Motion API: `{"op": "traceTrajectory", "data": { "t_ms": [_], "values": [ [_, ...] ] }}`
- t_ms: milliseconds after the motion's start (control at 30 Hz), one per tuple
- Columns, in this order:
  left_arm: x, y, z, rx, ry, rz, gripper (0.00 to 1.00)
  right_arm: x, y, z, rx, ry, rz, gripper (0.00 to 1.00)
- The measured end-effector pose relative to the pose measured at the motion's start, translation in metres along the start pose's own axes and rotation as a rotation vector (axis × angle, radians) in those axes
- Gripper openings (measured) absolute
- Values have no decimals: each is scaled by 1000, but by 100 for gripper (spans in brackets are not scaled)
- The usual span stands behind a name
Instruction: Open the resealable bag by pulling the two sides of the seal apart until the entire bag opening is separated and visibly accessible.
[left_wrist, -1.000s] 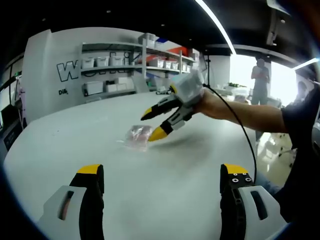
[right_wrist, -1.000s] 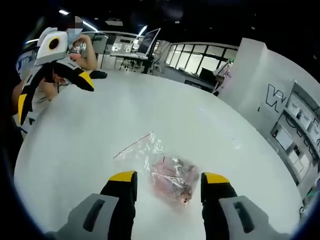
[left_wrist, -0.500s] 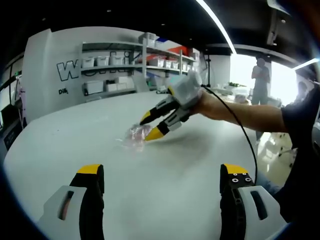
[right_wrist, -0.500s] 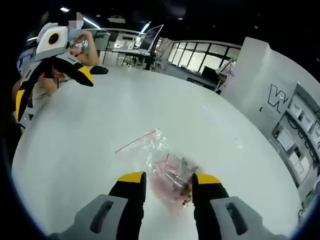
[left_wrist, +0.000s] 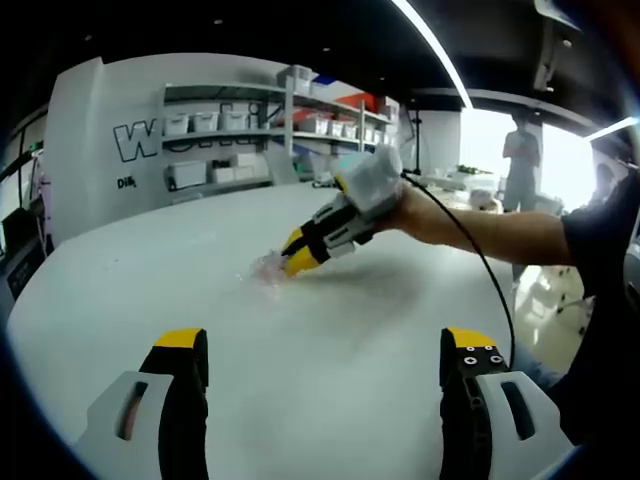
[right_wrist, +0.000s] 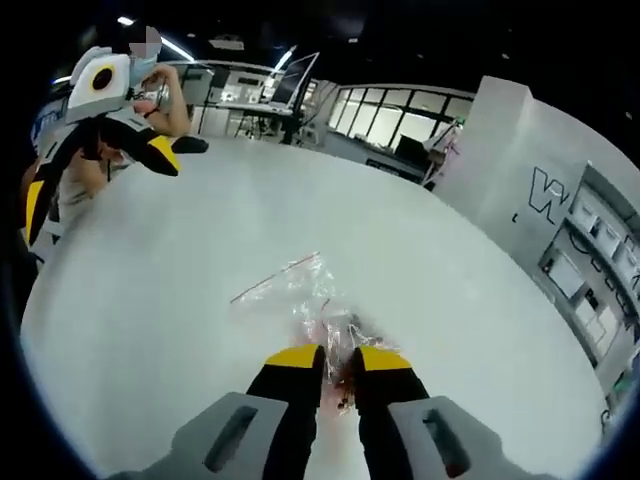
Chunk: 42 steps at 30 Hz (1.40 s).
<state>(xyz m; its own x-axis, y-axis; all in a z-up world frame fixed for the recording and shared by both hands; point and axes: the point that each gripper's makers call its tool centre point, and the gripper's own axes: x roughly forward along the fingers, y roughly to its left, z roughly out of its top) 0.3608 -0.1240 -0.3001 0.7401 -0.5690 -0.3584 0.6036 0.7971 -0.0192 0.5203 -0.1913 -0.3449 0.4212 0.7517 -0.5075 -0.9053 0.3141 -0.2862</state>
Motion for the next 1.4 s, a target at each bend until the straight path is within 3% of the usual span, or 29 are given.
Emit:
{"op": "traceTrajectory", "data": {
  "t_ms": [167, 300, 500, 767, 1167, 1400],
  "values": [
    [-2, -1, 0, 0, -2, 2, 95, -3, -6, 1, 69, -16, -27, 0],
    [-3, 1, 0, -1, -2, 5, 95, -5, -9, 1, 181, -37, -37, 0],
    [-4, 2, 0, -2, -5, 7, 95, -9, -12, 0, 274, -60, -39, 0],
    [-3, 1, -1, -5, -6, 4, 95, -13, -13, 0, 333, -88, -34, 0],
    [-1, 0, 0, -4, -5, 2, 95, -24, -12, 3, 551, -196, 15, 0],
    [-1, -1, 0, -4, -4, -1, 95, -29, -3, 2, 617, -224, 44, 0]
  ]
}}
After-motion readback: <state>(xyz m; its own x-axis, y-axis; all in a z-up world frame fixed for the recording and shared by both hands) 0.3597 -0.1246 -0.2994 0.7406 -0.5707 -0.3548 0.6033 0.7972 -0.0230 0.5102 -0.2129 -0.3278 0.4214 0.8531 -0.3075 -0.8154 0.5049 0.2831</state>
